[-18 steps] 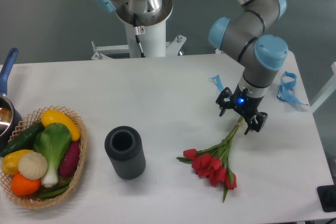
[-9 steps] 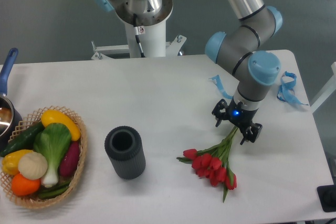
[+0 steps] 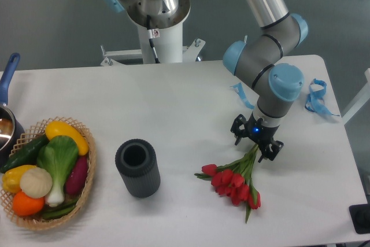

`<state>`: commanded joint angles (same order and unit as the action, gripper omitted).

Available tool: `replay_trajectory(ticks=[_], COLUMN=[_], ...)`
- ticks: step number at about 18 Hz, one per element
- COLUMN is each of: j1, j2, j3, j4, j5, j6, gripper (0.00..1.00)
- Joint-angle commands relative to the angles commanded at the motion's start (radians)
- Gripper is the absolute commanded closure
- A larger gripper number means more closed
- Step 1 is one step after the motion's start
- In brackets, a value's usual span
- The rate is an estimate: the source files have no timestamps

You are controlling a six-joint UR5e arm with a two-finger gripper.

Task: Pick up the flowers from the table
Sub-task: 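Lower the gripper around the tulip stems and close it, then lift the grasped red tulips up off the table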

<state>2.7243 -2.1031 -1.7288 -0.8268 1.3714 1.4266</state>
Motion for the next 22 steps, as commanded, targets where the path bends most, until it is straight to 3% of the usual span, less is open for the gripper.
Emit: replay_trajectory(ticks=[2, 7, 10, 12, 15, 17, 19, 22], j1=[0.0, 0.005, 0.006, 0.006, 0.008, 0.005, 0.008, 0.024], j2=[0.002, 0.015, 0.02, 0.038, 0.048, 0.086, 0.127, 0.224], j3=[0.002, 0.005, 0.021, 0.028, 0.031, 0.034, 0.032, 0.026], j4=[0.0, -0.003, -0.006, -0.005, -0.005, -0.005, -0.005, -0.005], j5=[0.002, 0.0, -0.006, -0.006, -0.008, -0.026, -0.11, -0.354], j6=[0.0, -0.002, -0.005, -0.058, -0.06, -0.072, -0.13, -0.219], gripper=[0.54, 0.75, 0.76, 0.83, 0.83, 0.83, 0.83, 0.83])
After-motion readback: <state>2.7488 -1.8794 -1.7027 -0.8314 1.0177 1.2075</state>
